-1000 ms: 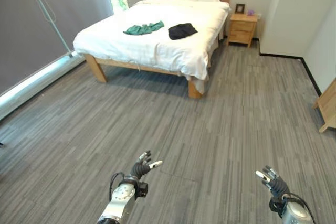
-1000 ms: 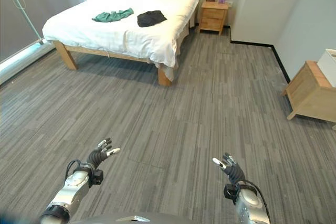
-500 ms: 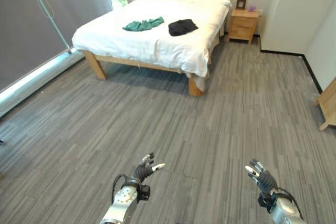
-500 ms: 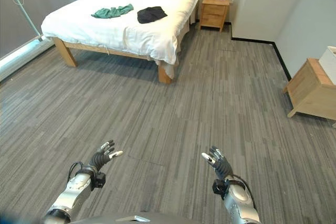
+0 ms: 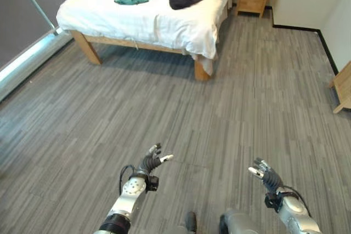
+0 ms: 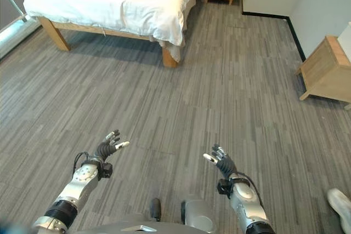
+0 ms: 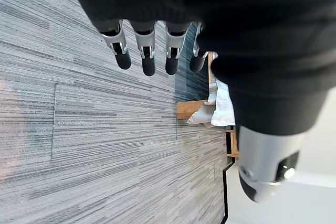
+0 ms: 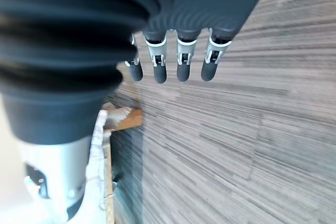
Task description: Pick up bed clothes into laundry basket.
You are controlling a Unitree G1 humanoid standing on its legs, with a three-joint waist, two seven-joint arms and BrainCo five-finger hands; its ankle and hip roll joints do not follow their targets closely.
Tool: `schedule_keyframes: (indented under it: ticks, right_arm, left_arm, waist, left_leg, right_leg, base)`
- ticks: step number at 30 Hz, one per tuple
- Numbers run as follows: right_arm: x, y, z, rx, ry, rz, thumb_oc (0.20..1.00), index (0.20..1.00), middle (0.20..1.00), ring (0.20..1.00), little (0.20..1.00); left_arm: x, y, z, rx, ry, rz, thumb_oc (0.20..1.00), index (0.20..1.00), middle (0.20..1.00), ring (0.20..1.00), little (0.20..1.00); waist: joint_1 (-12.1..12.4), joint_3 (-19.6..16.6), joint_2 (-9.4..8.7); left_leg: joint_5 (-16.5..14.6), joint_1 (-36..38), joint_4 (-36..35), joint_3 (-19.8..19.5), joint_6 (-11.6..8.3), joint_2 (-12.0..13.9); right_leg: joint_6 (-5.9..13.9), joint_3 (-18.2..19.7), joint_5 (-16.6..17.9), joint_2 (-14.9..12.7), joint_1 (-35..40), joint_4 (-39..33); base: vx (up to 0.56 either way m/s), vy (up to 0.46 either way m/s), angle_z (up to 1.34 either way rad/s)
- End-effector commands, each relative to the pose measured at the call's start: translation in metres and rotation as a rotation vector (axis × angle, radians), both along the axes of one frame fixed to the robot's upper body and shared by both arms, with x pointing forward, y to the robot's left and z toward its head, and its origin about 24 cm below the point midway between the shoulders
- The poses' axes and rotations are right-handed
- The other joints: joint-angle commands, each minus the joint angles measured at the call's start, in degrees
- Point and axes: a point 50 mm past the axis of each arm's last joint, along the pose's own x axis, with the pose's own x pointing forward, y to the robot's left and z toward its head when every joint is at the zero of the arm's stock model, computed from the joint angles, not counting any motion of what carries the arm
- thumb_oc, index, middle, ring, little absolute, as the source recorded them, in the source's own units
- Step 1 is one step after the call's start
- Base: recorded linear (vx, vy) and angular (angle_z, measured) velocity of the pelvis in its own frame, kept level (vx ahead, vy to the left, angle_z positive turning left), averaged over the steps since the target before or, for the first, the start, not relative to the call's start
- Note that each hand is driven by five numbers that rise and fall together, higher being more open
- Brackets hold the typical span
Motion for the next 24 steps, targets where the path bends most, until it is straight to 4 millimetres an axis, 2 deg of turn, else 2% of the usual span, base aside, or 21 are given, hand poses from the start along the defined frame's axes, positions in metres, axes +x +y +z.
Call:
schedule_keyframes:
  ticks: [1, 3, 4, 5, 7, 8, 9, 10, 11, 12, 13, 14, 15, 16, 17, 18, 19, 20, 21, 23, 24]
  right_arm:
    - [0.002, -0.005, 0.011, 0.03, -0.081, -0.039, 1.0, 1.0, 1.0, 1.0, 1.0]
    - [-0.005, -0.012, 0.008, 0.027, -0.065, -0.077, 1.0, 1.0, 1.0, 1.0, 1.0]
    - [-0.005, -0.013, 0.008, 0.026, -0.064, -0.077, 1.0, 1.0, 1.0, 1.0, 1.0]
    - [-0.007, -0.015, 0.008, 0.017, -0.063, -0.088, 1.0, 1.0, 1.0, 1.0, 1.0]
    - [-0.008, -0.018, 0.01, 0.006, -0.065, -0.085, 1.0, 1.0, 1.0, 1.0, 1.0]
    - [-0.008, -0.019, 0.01, -0.012, -0.062, -0.064, 1.0, 1.0, 1.0, 1.0, 1.0]
    - [-0.008, -0.019, 0.01, -0.013, -0.061, -0.063, 1.0, 1.0, 1.0, 1.0, 1.0]
    - [-0.005, -0.019, 0.012, -0.039, -0.062, -0.026, 1.0, 1.0, 1.0, 1.0, 1.0]
    - [-0.005, -0.019, 0.012, -0.038, -0.062, -0.026, 1.0, 1.0, 1.0, 1.0, 1.0]
    - [0.0, -0.02, 0.017, -0.032, -0.079, -0.025, 1.0, 1.0, 1.0, 1.0, 1.0]
    - [0.003, -0.022, 0.021, -0.029, -0.096, -0.029, 1.0, 1.0, 1.0, 1.0, 1.0]
    - [0.003, -0.022, 0.021, -0.028, -0.096, -0.029, 1.0, 1.0, 1.0, 1.0, 1.0]
    - [0.006, -0.025, 0.026, -0.032, -0.118, -0.021, 1.0, 1.0, 1.0, 1.0, 1.0]
    - [0.006, -0.025, 0.026, -0.031, -0.119, -0.021, 1.0, 1.0, 1.0, 1.0, 1.0]
    - [0.008, -0.027, 0.027, -0.057, -0.116, -0.015, 1.0, 1.0, 1.0, 1.0, 1.0]
    - [0.012, -0.035, 0.03, -0.106, -0.115, -0.034, 1.0, 1.0, 1.0, 1.0, 1.0]
    - [0.014, -0.038, 0.032, -0.12, -0.124, -0.048, 1.0, 1.0, 1.0, 1.0, 1.0]
    - [0.015, -0.038, 0.032, -0.12, -0.125, -0.049, 1.0, 1.0, 1.0, 1.0, 1.0]
    - [0.013, -0.043, 0.036, -0.116, -0.147, -0.064, 1.0, 1.0, 1.0, 1.0, 1.0]
    - [0.01, -0.046, 0.036, -0.131, -0.148, -0.061, 1.0, 1.0, 1.0, 1.0, 1.0]
    - [0.01, -0.046, 0.036, -0.131, -0.147, -0.061, 1.0, 1.0, 1.0, 1.0, 1.0]
  left_arm:
    - [0.01, 0.011, 0.019, 0.065, -0.097, 0.001, 1.0, 1.0, 1.0, 1.0, 1.0]
    - [0.01, 0.007, 0.016, 0.069, -0.086, -0.022, 1.0, 1.0, 1.0, 1.0, 1.0]
    - [0.01, 0.007, 0.016, 0.068, -0.085, -0.023, 1.0, 1.0, 1.0, 1.0, 1.0]
    - [0.01, 0.002, 0.014, 0.073, -0.081, -0.047, 1.0, 1.0, 1.0, 1.0, 1.0]
    - [0.009, -0.002, 0.014, 0.068, -0.08, -0.062, 1.0, 1.0, 1.0, 1.0, 1.0]
    - [0.005, -0.01, 0.01, 0.038, -0.066, -0.082, 1.0, 1.0, 1.0, 1.0, 1.0]
    - [0.004, -0.01, 0.01, 0.037, -0.066, -0.082, 1.0, 1.0, 1.0, 1.0, 1.0]
    - [0.001, -0.014, 0.006, 0.032, -0.051, -0.094, 1.0, 1.0, 1.0, 1.0, 1.0]
    - [0.001, -0.014, 0.006, 0.033, -0.051, -0.094, 1.0, 1.0, 1.0, 1.0, 1.0]
    - [0.002, -0.021, 0.006, 0.0, -0.049, -0.103, 1.0, 1.0, 1.0, 1.0, 1.0]
    - [0.003, -0.025, 0.005, -0.022, -0.045, -0.106, 1.0, 1.0, 1.0, 1.0, 1.0]
    - [0.003, -0.025, 0.005, -0.022, -0.046, -0.106, 1.0, 1.0, 1.0, 1.0, 1.0]
    - [0.008, -0.032, 0.008, -0.033, -0.056, -0.134, 1.0, 1.0, 1.0, 1.0, 1.0]
    - [0.008, -0.031, 0.008, -0.032, -0.056, -0.134, 1.0, 1.0, 1.0, 1.0, 1.0]
    - [0.012, -0.034, 0.011, -0.016, -0.066, -0.149, 1.0, 1.0, 1.0, 1.0, 1.0]
    - [0.018, -0.04, 0.017, -0.035, -0.094, -0.152, 1.0, 1.0, 1.0, 1.0, 1.0]
    - [0.018, -0.042, 0.017, -0.045, -0.093, -0.159, 1.0, 1.0, 1.0, 1.0, 1.0]
    - [0.018, -0.042, 0.017, -0.045, -0.093, -0.159, 1.0, 1.0, 1.0, 1.0, 1.0]
    - [0.017, -0.046, 0.017, -0.039, -0.097, -0.196, 1.0, 1.0, 1.0, 1.0, 1.0]
    - [0.011, -0.049, 0.017, -0.025, -0.093, -0.267, 1.0, 1.0, 1.0, 1.0, 1.0]
    - [0.01, -0.049, 0.017, -0.025, -0.092, -0.268, 1.0, 1.0, 1.0, 1.0, 1.0]
  waist:
    - [-2.4, -2.6, -0.25]
    - [-4.0, -3.3, -1.22]
    - [-4.1, -3.1, -0.73]
    - [-5.8, -3.7, -0.84]
    - [-6.5, -3.8, -0.3]
    - [-6.2, -5.5, 0.07]
    - [-6.2, -5.5, 0.23]
    - [-6.3, -6.7, 1.67]
    - [-6.5, -6.9, 1.46]
    - [-6.5, -7.5, 1.89]
    - [-6.3, -6.8, 1.33]
    - [-6.5, -6.9, 1.1]
    - [-4.7, -3.8, -1.47]
    - [-4.8, -3.9, -1.65]
    - [-4.2, -2.7, -2.21]
    - [-2.4, -1.8, -2.88]
    - [-1.3, -1.5, -3.04]
    - [-1.4, -1.6, -3.16]
    - [-0.1, -1.7, -2.5]
    - [1.4, -2.5, -1.28]
    - [1.5, -2.5, -1.45]
  left_leg:
    - [-2.3, 15.9, -12.5, -8.1, -2.9, 2.2]
    - [-3.0, 18.9, -14.0, -10.8, -3.88, 2.1]
    - [-3.1, 19.4, -14.2, -10.9, -3.94, 2.7]
    - [-3.5, 22.1, -15.0, -13.7, -4.43, 3.0]
    - [-3.9, 23.3, -15.0, -14.8, -4.83, 3.6]
    - [-3.0, 24.5, -14.2, -15.5, -6.0, 4.5]
    - [-3.1, 24.5, -14.2, -15.5, -6.01, 4.7]
    - [1.0, 23.5, -8.8, -15.2, -8.43, 7.5]
    - [1.3, 23.3, -8.8, -15.5, -8.43, 7.3]
    - [12.0, 17.8, 7.1, -13.7, -12.41, 8.6]
    - [15.4, 13.7, 16.5, -11.5, -13.1, 8.9]
    - [15.6, 13.4, 16.5, -11.6, -13.1, 8.6]
    - [18.0, 3.8, 33.3, -8.7, -11.81, 8.2]
    - [18.1, 3.5, 33.4, -8.8, -11.79, 8.0]
    - [16.6, 0.6, 35.8, -5.7, -10.79, 9.4]
    - [14.2, -6.7, 33.3, -2.5, -9.59, 10.8]
    - [12.5, -10.8, 30.9, -1.7, -9.5, 10.5]
    - [12.7, -10.9, 30.8, -1.6, -9.44, 10.4]
    - [12.0, -13.2, 20.7, -0.7, -9.88, 9.9]
    - [13.4, -13.6, 4.5, 0.5, -9.6, 7.9]
    - [14.0, -13.0, 3.5, 0.7, -9.55, 7.8]
  right_leg:
    - [-0.46, -0.1, 10.9, 3.8, 2.6, -33.9]
    - [0.37, 1.1, 13.9, 5.4, 1.8, -43.2]
    - [0.31, 0.7, 14.1, 5.8, 2.5, -43.8]
    - [1.36, 2.4, 16.3, 7.4, 0.4, -49.3]
    - [1.47, 1.6, 16.8, 7.6, 0.4, -49.3]
    - [0.06, 0.0, 17.7, 6.3, 2.0, -47.8]
    - [0.03, -0.1, 17.6, 6.4, 2.0, -47.8]
    - [-1.77, -1.0, 16.4, 7.8, 2.6, -45.3]
    - [-1.75, -1.0, 16.5, 7.5, 2.5, -45.3]
    - [-3.83, -1.6, 14.0, 7.4, 5.3, -43.5]
    - [-4.98, -1.7, 12.8, 6.8, 7.9, -43.7]
    - [-4.96, -1.7, 12.9, 6.5, 7.7, -43.8]
    - [-8.0, -0.9, 10.5, 5.7, 13.2, -44.8]
    - [-7.97, -0.9, 10.6, 5.5, 13.0, -44.8]
    - [-9.07, -1.2, 9.3, 5.6, 14.5, -44.6]
    - [-9.39, -0.4, 7.5, 5.0, 18.2, -45.6]
    - [-9.06, 0.0, 7.0, 4.7, 20.3, -46.4]
    - [-9.03, 0.0, 7.1, 4.6, 20.1, -46.4]
    - [-8.19, 0.4, 6.0, 4.7, 23.5, -48.0]
    - [-7.32, 1.2, 4.1, 5.4, 26.5, -48.8]
    - [-7.29, 1.3, 4.1, 5.2, 26.5, -48.8]
  base:
    - [0.5, -0.129, 0.17]
    - [0.43, -0.114, 0.43]
    - [0.52, -0.123, 0.86]
    - [0.51, -0.116, 1.08]
    - [0.49, -0.146, 0.84]
    - [0.32, -0.137, 0.71]
    - [0.62, -0.302, 0.63]
    - [0.3, -0.167, 0.48]
    - [0.62, -0.315, 0.54]
    - [0.47, -0.246, 0.54]
    - [0.47, -0.246, 0.61]
    - [0.37, -0.386, 0.28]
    - [0.22, -0.289, 0.12]
    - [0.37, -0.432, 0.08]
    - [0.37, -0.275, -0.12]
    - [0.52, -0.309, 0.06]
    - [0.38, -0.164, 0.0]
    - [0.48, -0.036, 0.04]
    - [0.51, 0.008, -0.38]
    - [0.59, 0.047, -0.36]
    - [0.67, 0.081, -0.08]
